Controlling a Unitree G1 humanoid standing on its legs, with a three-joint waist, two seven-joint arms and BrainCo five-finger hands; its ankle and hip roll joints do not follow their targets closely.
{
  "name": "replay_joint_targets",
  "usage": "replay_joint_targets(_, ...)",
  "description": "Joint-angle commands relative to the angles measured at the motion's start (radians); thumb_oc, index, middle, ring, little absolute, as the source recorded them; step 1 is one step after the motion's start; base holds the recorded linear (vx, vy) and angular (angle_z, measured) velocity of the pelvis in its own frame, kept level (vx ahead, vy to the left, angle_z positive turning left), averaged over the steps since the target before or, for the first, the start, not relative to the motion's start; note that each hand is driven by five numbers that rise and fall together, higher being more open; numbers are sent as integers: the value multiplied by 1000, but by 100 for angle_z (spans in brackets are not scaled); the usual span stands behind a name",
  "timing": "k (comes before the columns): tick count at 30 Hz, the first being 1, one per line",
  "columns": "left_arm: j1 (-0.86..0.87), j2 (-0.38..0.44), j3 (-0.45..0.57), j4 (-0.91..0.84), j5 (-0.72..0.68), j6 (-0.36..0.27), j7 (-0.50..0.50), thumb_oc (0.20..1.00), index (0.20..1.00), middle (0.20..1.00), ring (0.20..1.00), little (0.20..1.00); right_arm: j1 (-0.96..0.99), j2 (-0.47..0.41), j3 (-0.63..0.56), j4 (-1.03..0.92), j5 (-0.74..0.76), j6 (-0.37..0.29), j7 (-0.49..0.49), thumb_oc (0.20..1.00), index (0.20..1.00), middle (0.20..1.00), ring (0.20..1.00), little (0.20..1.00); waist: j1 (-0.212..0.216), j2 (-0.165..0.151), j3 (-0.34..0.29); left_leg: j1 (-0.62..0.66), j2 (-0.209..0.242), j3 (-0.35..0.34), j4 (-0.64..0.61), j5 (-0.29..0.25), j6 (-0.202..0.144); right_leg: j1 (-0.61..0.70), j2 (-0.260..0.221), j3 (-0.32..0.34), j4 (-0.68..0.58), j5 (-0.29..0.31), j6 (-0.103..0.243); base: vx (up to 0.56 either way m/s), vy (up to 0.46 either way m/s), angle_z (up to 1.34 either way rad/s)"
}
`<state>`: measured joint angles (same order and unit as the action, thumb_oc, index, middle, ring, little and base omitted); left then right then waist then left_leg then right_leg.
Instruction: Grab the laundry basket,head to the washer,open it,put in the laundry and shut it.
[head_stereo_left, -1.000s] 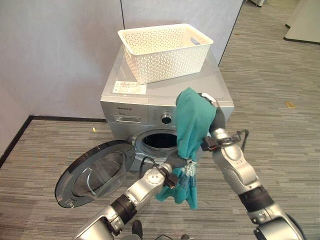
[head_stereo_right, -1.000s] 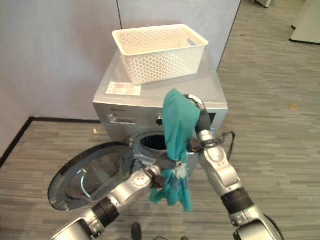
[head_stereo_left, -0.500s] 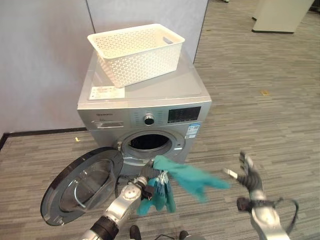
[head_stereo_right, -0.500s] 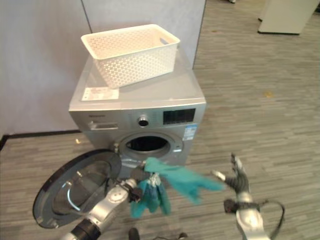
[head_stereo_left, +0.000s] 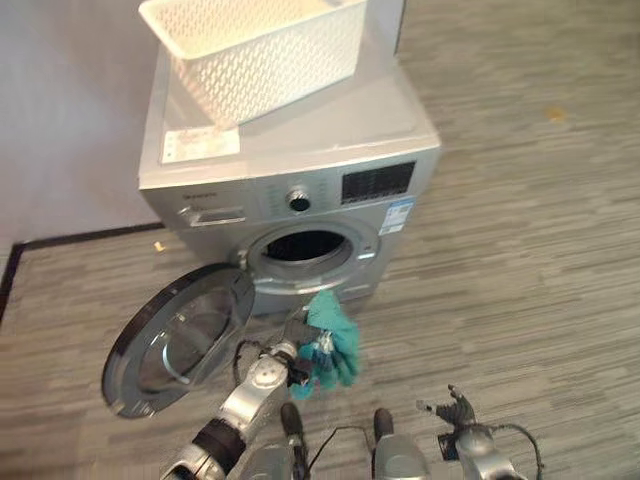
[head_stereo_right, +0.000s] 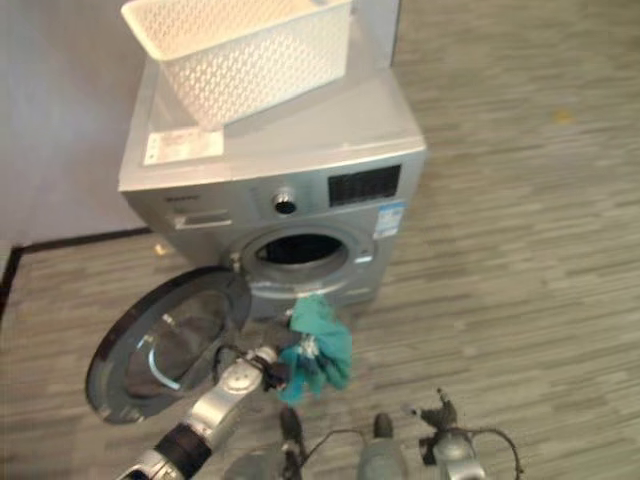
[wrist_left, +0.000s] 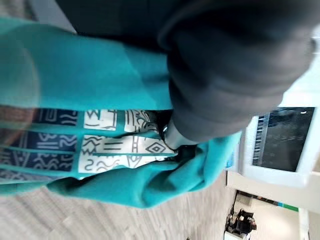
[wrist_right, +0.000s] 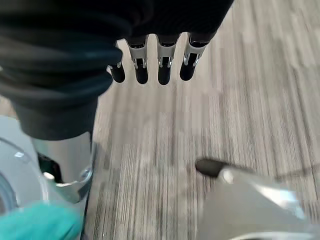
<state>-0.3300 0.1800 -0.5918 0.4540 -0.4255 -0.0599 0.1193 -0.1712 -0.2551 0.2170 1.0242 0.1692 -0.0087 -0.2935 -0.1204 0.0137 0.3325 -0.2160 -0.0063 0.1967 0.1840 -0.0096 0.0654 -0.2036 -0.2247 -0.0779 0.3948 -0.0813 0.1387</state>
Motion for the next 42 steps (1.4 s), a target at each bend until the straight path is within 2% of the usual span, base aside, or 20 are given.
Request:
replay_joint_targets(1,-49,-31,-10,-34,-19,-80,32,200,200,200,200,200,-10,2,20,-12,91,-29,-57,1000,1000,1000,1000,1000,6,-8,27,18,-18,-54,189,-254,21,-146,7,123,74,89,-1,-47,44,2)
replay_joint_targets(2,-71,-38,-12,-30,-15,-87,43,200,200,200,200,200,-31,-2,24,4,98,-28,-67,1000,1000,1000,1000,1000,1,-3,47,9,-27,-59,204,-261,25,-174,3,141,64,93,-3,-43,30,8)
replay_joint_targets(3,-119,-54,-21,-7,-19,-101,49,200,200,200,200,200,-74,-16,12,51,120,-25,-81,1000,1000,1000,1000,1000,-11,2,80,-7,-43,-70,233,-285,14,-205,-26,173,-34,113,8,-17,12,5)
replay_joint_targets(4,-121,-55,-20,-6,-19,-102,49,200,200,200,200,200,-76,-17,12,52,120,-25,-81,1000,1000,1000,1000,1000,-11,4,82,-8,-42,-71,234,-286,14,-204,-26,172,-37,115,8,28,-42,14)
replay_joint_targets(6,-178,-77,-15,37,-16,-118,62,200,200,200,200,200,-88,-34,-6,77,138,-21,-86,1000,1000,1000,1000,1000,-40,-7,117,-42,-66,-93,307,-334,-13,-232,-89,214,-261,181,23,71,-104,28)
replay_joint_targets(9,-193,-80,-14,48,-19,-123,68,200,200,200,200,200,-88,-37,-11,74,144,-22,-86,1000,1000,1000,1000,1000,-47,-8,128,-56,-62,-103,334,-347,-19,-240,-101,208,-297,198,25,27,-120,50)
replay_joint_targets(10,-219,-95,-19,69,-31,-129,78,200,200,200,200,200,-69,-41,-33,68,162,-29,-90,1000,1000,1000,1000,1000,-53,-20,139,-95,-68,-119,392,-363,-34,-227,-143,165,-355,224,33,-33,-209,60)
replay_joint_targets(12,-242,-108,-17,88,-37,-138,93,200,200,200,200,200,-50,-37,-45,58,179,-42,-93,1000,1000,1000,1000,1000,-57,-34,141,-140,-90,-142,437,-370,-42,-228,-167,174,-347,268,53,-12,-223,36)
replay_joint_targets(14,-259,-126,-6,100,-57,-152,113,200,200,200,200,200,-35,-31,-44,60,201,-58,-93,1000,1000,1000,1000,1000,-65,-42,135,-180,-88,-155,451,-365,-48,-254,-160,171,-324,303,64,0,-203,61)
replay_joint_targets(16,-279,-140,-1,110,-74,-165,134,200,200,200,200,200,-41,-27,-39,53,213,-70,-106,1000,1000,1000,1000,1000,-67,-36,138,-214,-73,-166,456,-358,-55,-281,-144,156,-303,298,63,-53,-215,55)
replay_joint_targets(21,-380,-174,44,126,-107,-201,190,200,200,200,200,200,-51,-14,-1,-23,211,-105,-139,1000,1000,1000,1000,1000,-92,-47,135,-345,-40,-182,469,-326,-78,-399,-114,142,-256,276,53,-67,-145,12)
replay_joint_targets(25,-505,-182,112,161,-118,-224,246,200,200,200,200,200,-53,-7,23,-158,184,-137,-161,1000,1000,1000,1000,1000,-125,-59,106,-478,-2,-181,488,-308,-95,-541,-77,161,-210,260,44,-76,-102,1)
replay_joint_targets(28,-552,-173,132,175,-107,-225,264,200,200,200,200,200,-56,-12,33,-203,167,-150,-165,1000,1000,1000,1000,1000,-136,-56,88,-540,11,-184,501,-306,-99,-611,-61,171,-186,253,40,-66,-59,-6)
replay_joint_targets(29,-570,-165,141,178,-104,-225,271,200,200,200,200,200,-57,-14,36,-228,159,-155,-167,1000,1000,1000,1000,1000,-141,-55,82,-566,16,-184,509,-306,-100,-639,-56,173,-177,251,39,51,-20,-2)
replay_joint_targets(30,-597,-153,156,193,-94,-225,282,200,200,200,200,200,-58,-15,38,-257,149,-164,-170,1000,1000,1000,1000,1000,-136,-43,75,-573,41,-189,515,-336,-105,-655,-32,172,-159,218,42,40,-38,-2)
replay_joint_targets(32,-654,-130,181,222,-85,-220,298,200,200,200,200,200,-61,-21,34,-309,139,-176,-174,1000,1000,1000,1000,1000,-144,-37,64,-630,62,-189,545,-343,-107,-716,-15,179,-128,209,38,19,-44,-27)
replay_joint_targets(37,-806,-38,251,304,-90,-213,339,200,200,200,200,200,-36,-46,24,-470,122,-225,-174,1000,1000,1000,1000,1000,-176,-33,55,-754,109,-205,628,-362,-119,-848,25,181,-35,179,30,0,-79,-21)
replay_joint_targets(42,-950,46,269,337,-124,-230,369,200,200,200,200,200,-24,-61,13,-573,141,-277,-177,1000,1000,1000,1000,1000,-206,-31,57,-855,147,-226,694,-381,-132,-958,56,180,50,150,22,33,-93,-12)
